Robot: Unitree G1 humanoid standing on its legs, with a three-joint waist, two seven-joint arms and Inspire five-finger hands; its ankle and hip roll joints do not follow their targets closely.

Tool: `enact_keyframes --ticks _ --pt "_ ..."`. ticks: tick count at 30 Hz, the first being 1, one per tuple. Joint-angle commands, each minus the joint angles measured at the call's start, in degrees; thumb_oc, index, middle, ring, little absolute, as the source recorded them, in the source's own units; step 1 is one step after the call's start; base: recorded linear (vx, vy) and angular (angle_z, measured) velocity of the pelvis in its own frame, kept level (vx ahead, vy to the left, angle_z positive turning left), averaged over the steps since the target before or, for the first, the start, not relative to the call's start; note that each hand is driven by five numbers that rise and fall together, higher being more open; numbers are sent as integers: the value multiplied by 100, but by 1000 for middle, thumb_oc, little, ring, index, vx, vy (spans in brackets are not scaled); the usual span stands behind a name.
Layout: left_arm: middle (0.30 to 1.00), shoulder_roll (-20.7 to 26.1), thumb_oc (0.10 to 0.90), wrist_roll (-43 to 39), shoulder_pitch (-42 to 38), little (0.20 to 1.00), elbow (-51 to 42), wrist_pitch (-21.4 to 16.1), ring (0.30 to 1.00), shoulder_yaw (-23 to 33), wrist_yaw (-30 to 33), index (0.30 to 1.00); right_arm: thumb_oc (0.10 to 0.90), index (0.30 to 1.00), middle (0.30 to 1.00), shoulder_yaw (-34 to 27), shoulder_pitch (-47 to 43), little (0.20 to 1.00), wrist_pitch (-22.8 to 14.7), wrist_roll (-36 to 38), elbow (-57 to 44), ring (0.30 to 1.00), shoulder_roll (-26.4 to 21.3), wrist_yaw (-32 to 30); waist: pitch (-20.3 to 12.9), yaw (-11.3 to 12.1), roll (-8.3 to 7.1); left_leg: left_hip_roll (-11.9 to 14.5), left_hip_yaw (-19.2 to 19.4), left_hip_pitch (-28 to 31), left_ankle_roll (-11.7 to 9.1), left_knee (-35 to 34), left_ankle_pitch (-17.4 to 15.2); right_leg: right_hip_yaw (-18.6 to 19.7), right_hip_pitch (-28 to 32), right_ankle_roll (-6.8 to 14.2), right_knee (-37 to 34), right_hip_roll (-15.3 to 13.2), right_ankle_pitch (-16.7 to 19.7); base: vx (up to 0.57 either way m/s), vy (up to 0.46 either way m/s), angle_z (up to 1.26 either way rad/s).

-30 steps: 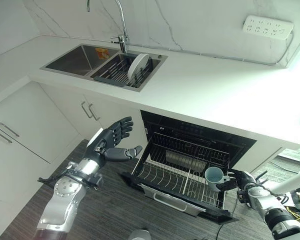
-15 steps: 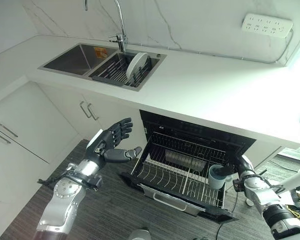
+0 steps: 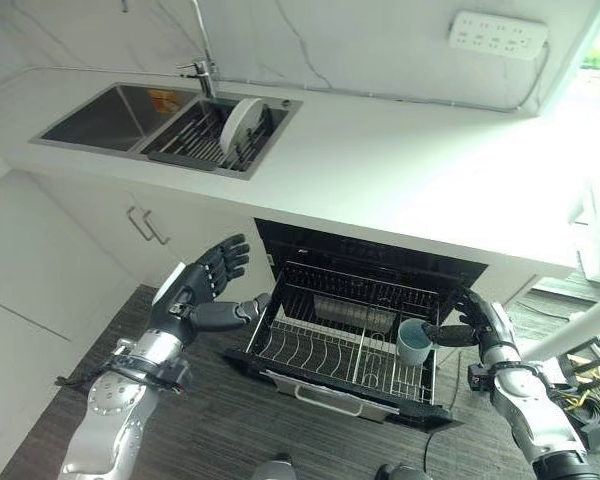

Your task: Place the dishes in the dishwasher.

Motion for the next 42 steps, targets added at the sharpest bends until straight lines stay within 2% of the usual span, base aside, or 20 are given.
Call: enact_keyframes --ticks 1,6,9,12,14,16,18,20,22,26,27,28,29,30,31,32,34,38,39,42 --pt "900 96 800 -431 -217 900 -880 -886 900 499 25 900 800 900 900 -422 -366 900 -337 -111 -832 900 -161 93 -287 -88 -174 108 320 -113 207 560 -718 154 432 362 -484 -2 -206 -25 146 -14" --pt "900 128 800 -298 -183 900 -1006 -1070 900 630 -58 900 800 900 900 -834 0 900 -293 255 -1326 900 -93 22 -247 -201 -247 35 487 -85 269 560 -799 193 359 526 -484 -132 -83 -54 190 -22" --pt "900 236 800 -646 -331 900 -1041 -1029 900 718 -69 900 800 900 900 -1155 255 900 -710 529 -1800 900 -31 -42 -114 -307 -364 -196 563 -79 424 560 -902 329 178 848 -484 -371 270 -75 282 -31" --pt "900 294 800 -730 -420 900 -1079 -1058 900 717 -142 900 800 900 900 -1210 300 900 -990 549 -2006 900 9 -138 -47 -352 -413 -316 505 -124 491 560 -903 422 113 931 -484 -369 452 -61 172 -16" --pt "900 370 800 -757 -436 900 -1140 -1151 900 737 -120 900 800 900 900 -1279 349 900 -1079 613 -2196 900 -36 -141 -17 -365 -424 -376 529 -151 555 560 -906 276 162 934 -484 -314 600 -49 153 -38" --pt "900 398 800 -961 -478 900 -1145 -1268 900 794 -64 900 800 900 900 -1339 291 900 -1189 595 -2234 900 -97 -73 4 -366 -392 -369 620 -139 618 560 -952 -40 398 832 -484 -70 645 -65 189 -62" --pt "900 335 800 -1029 -838 900 -951 -1331 900 570 101 900 800 900 900 -1317 10 900 -1299 603 -2186 900 -184 -263 -15 -534 -362 -502 557 -204 711 560 -911 309 559 423 -484 790 403 -36 128 -68" --pt "900 294 800 -969 -874 900 -920 -1366 900 540 166 900 800 900 900 -1377 -36 900 -1414 635 -2219 900 -200 -252 -52 -521 -374 -586 601 -208 714 560 -908 268 566 329 -484 897 262 39 -25 -6" --pt "900 304 800 -989 -864 900 -844 -1455 900 520 157 900 800 900 900 -1388 -33 900 -1516 650 -2275 900 -156 -280 -51 -526 -365 -621 671 -166 717 560 -924 232 497 328 -484 841 298 84 -94 -14" --pt "900 207 800 -1310 -758 900 -869 -1411 900 596 20 900 800 900 900 -1555 154 900 -1587 540 -2516 900 -170 -389 -146 -570 -194 -614 739 -1 719 560 -976 372 519 142 -484 936 -206 131 -107 -6" --pt "900 146 800 -1239 -786 900 -915 -1418 900 551 54 900 800 900 900 -1538 76 900 -1606 329 -2535 900 -201 -462 -150 -610 -115 -518 1020 162 641 560 -886 383 547 65 -484 921 -280 139 -46 -1" --pt "900 113 800 -1186 -802 900 -949 -1431 900 513 67 900 800 900 900 -1539 59 900 -1635 292 -2557 900 -210 -503 -134 -619 -120 -502 1161 192 582 560 -773 392 583 49 -484 876 -272 134 -19 -1" --pt "900 53 800 -1149 -802 900 -1050 -1419 900 467 123 900 800 900 900 -1567 64 900 -1664 280 -2613 900 -234 -565 -47 -567 -146 -457 1209 158 402 560 -402 427 655 12 -484 804 -253 79 14 -3" --pt "900 9 800 -1180 -794 900 -1100 -1400 900 452 125 900 800 900 900 -1609 74 900 -1661 265 -2663 900 -260 -634 8 -567 -168 -237 1299 112 209 560 -44 412 690 -15 -484 745 -232 37 99 -3" --pt "900 -44 800 -1282 -803 900 -1125 -1401 900 445 134 900 800 900 900 -1674 15 900 -1668 316 -2663 900 -336 -667 75 -604 -236 65 1395 85 120 560 -20 378 694 -47 -484 626 -181 24 202 0" --pt "900 -106 800 -1332 -779 900 -1159 -1420 900 440 191 900 800 900 900 -1704 -34 900 -1684 320 -2646 900 -368 -631 96 -637 -263 166 1365 135 148 560 -251 370 715 -22 -484 554 -182 18 297 7" --pt "900 -192 800 -1449 -683 900 -1236 -1490 900 499 327 900 800 900 900 -1720 -61 900 -1774 324 -2651 900 -431 -512 69 -654 -241 325 1093 87 126 560 -257 495 647 -22 -484 537 -122 -3 346 9" --pt "900 -571 800 -1717 -537 900 -1355 -1586 900 546 429 900 800 900 900 -1741 -212 900 -1745 415 -2778 900 -710 -359 -139 -605 -181 840 -27 -236 -124 560 405 976 552 -68 -484 477 -199 44 564 -46" --pt "900 -718 800 -1626 -547 900 -1363 -1617 900 490 396 900 800 900 900 -1710 -387 900 -1634 379 -2830 900 -841 -477 -213 -598 -138 1037 -310 -284 -183 560 503 1041 498 -39 -484 294 -221 20 589 -77" --pt "900 -763 800 -1637 -541 900 -1320 -1698 900 497 286 900 800 900 900 -1736 -473 900 -1567 369 -2911 900 -934 -567 -277 -688 -54 1311 -219 -241 -285 560 494 1022 447 72 -484 36 -198 -20 572 -52"
